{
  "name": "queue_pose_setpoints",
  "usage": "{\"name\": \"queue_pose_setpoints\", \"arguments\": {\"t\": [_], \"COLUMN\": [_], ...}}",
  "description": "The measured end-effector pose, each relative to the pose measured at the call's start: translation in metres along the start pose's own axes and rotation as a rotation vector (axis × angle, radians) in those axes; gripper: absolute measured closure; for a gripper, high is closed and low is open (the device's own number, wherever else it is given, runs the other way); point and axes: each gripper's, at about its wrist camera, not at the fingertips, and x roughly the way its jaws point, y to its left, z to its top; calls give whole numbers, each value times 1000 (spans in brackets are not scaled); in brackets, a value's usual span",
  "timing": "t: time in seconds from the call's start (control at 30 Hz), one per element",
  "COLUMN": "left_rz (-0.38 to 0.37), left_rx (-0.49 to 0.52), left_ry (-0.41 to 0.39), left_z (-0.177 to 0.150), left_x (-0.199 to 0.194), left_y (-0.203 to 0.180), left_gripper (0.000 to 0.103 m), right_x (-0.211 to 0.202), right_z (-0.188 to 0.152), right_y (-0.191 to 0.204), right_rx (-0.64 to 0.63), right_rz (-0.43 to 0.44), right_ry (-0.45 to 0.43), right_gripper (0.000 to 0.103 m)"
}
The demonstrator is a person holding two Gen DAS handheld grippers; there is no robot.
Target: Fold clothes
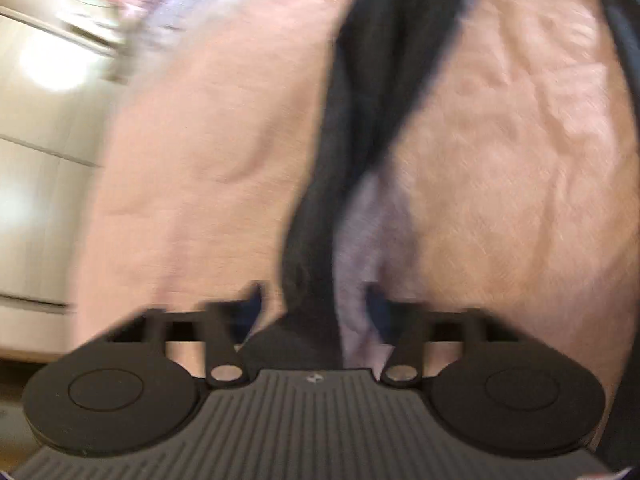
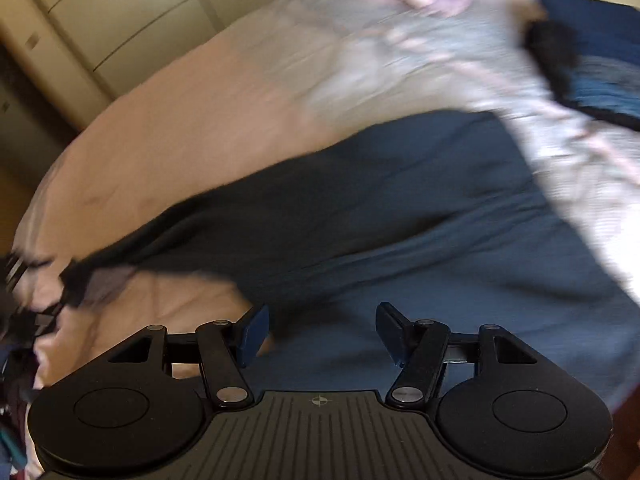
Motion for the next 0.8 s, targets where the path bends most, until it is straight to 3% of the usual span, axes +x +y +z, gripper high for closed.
{"name": "queue_pose_setpoints", "arguments": {"t": [0.1, 0.2, 0.27, 0.3, 0.37, 0.47, 0.57, 0.7, 0.77, 0.8], "left_rz": [-130, -296, -409, -388, -306, -145, -63, -72, -96, -106], "left_rx": [-86, -337, -493, -512, -556, -620, -584, -537, -491, -456], "left_ry": [11, 9, 7, 12, 54, 149, 217, 130, 55, 24], "left_z": [-7, -11, -15, -18, -24, -34, -49, -64, -67, -69], "left_x": [-5, -46, -68, -65, -45, 2, 30, 9, -9, -16], "left_y": [34, 100, 145, 158, 171, 180, 158, 108, 81, 66], "left_gripper": [95, 94, 87, 82, 57, 63, 62, 53, 37, 35], "right_x": [32, 50, 58, 60, 62, 64, 67, 72, 76, 77], "right_z": [0, 7, 14, 15, 18, 17, 18, 13, 10, 8], "right_y": [50, 81, 92, 95, 101, 104, 106, 111, 110, 111], "right_rx": [-67, -127, -145, -149, -144, -138, -160, -199, -192, -195], "right_rz": [37, 59, 61, 59, 54, 42, 38, 30, 30, 33], "right_ry": [54, 72, 72, 70, 65, 73, 93, 118, 132, 140], "right_gripper": [40, 40, 40, 40, 40, 40, 40, 40, 40, 40]}}
